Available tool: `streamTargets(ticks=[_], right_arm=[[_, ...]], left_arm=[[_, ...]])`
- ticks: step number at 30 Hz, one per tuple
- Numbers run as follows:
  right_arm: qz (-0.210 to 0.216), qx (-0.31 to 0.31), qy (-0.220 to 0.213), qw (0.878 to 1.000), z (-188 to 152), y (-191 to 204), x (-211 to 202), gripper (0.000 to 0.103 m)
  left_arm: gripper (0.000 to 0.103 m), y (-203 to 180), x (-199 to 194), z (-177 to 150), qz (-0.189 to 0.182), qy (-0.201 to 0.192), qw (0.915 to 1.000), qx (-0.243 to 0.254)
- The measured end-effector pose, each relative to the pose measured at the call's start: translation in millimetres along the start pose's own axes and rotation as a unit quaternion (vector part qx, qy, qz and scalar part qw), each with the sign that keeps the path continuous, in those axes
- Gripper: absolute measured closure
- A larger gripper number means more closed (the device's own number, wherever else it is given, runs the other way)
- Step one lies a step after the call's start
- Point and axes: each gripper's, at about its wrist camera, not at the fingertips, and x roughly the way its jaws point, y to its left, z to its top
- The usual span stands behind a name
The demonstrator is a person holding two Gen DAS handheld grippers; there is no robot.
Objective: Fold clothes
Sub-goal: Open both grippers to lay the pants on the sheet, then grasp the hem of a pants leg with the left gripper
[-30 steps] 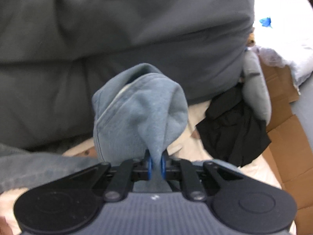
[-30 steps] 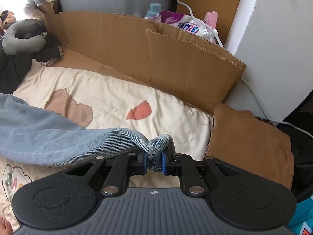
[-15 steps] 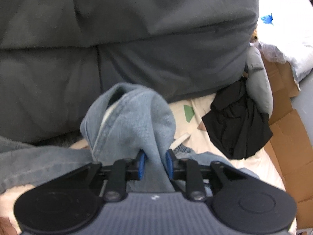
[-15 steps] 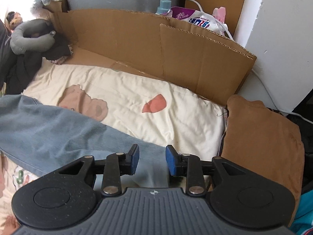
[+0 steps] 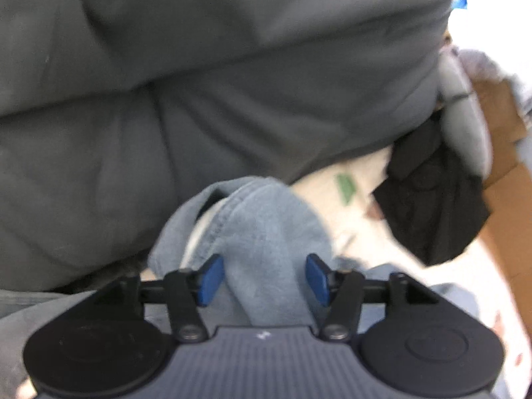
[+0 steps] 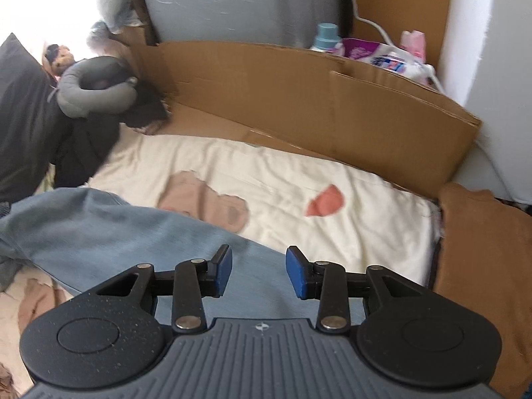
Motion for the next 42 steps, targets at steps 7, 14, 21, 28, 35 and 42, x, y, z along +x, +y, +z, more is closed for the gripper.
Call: streamTargets(ticks=[7,14,21,28,35,42], right_arm=[[0.044,-0.019,0.015,0.999,0,34,20,0.060],[0.072,-0.021,0.020,0.997,0,51,30,0.060],[0.086,-0.024,0.018,0.996,2,62,34,0.060],[0.095,-0.016,0.016,0.995,-2,62,36,0.060],[0.098,-0.012,0.024,0.995,-13,61,41,0.060],[0.099,-0.012,0.026,0.995,-16,64,42,0.060]], left_arm=[[0.048,29,15,-9,0.021,0.012,0.9992,-0.032],[0.041,50,-16,-10,0.020,0.008,0.9995,-0.023],[0.036,90,-51,-14,0.062,0.024,0.9977,0.008],[0.029,126,-59,-39,0.124,0.075,0.9889,0.034],[0.025,147,-67,-61,0.158,0.132,0.9780,0.034],[0.022,153,-106,-58,0.166,0.145,0.9749,0.031]])
